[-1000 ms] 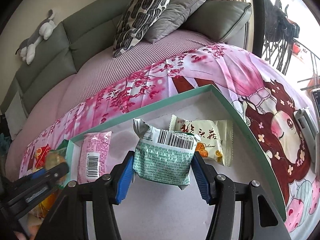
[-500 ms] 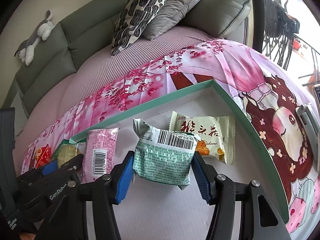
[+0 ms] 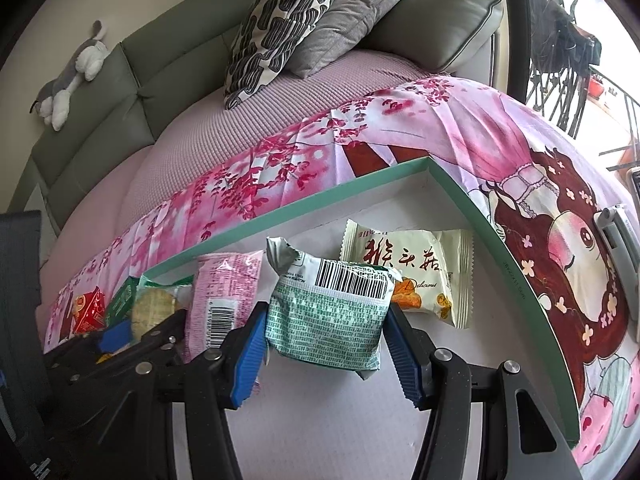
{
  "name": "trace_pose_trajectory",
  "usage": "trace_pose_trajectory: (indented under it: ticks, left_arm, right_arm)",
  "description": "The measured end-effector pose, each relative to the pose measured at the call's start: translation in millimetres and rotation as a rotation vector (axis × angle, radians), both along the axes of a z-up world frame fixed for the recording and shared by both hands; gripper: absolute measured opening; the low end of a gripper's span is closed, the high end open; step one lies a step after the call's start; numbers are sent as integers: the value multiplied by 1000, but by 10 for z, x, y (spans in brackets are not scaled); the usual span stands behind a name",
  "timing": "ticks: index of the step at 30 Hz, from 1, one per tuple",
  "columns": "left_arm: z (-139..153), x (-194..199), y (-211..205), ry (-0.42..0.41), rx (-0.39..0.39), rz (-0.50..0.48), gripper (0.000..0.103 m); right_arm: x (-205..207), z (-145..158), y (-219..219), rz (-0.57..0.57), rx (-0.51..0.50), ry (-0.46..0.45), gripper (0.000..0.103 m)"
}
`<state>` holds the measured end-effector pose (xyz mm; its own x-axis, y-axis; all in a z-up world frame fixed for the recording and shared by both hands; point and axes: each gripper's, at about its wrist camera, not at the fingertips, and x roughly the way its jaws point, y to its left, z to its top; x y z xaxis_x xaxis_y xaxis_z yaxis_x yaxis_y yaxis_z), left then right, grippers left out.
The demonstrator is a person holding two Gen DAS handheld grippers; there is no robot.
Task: Organize snacks
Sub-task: 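Lower and open the right tool in the tray while the left tool releases the biscuit packet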
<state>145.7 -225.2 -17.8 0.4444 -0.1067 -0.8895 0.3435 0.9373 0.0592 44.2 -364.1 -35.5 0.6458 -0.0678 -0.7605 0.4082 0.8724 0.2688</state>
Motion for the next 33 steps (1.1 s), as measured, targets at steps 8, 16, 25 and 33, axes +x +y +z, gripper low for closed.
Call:
trace_pose_trajectory:
  ticks: [8, 16, 25, 33]
  left_arm:
    - [-73, 15, 55, 31, -23, 36, 52]
    - [-80, 41, 189, 49, -43, 88, 52]
    - [-75, 25, 225, 74, -75, 81, 54]
    - [180, -53, 291, 54, -90, 100, 69]
  right_arm:
    - [20, -20, 27, 14, -5, 12, 61]
    - [33, -21, 65, 40, -12, 16, 61]
    - [44, 25, 120, 69, -30, 10, 61]
    - [-34, 192, 155, 65, -71, -45, 62]
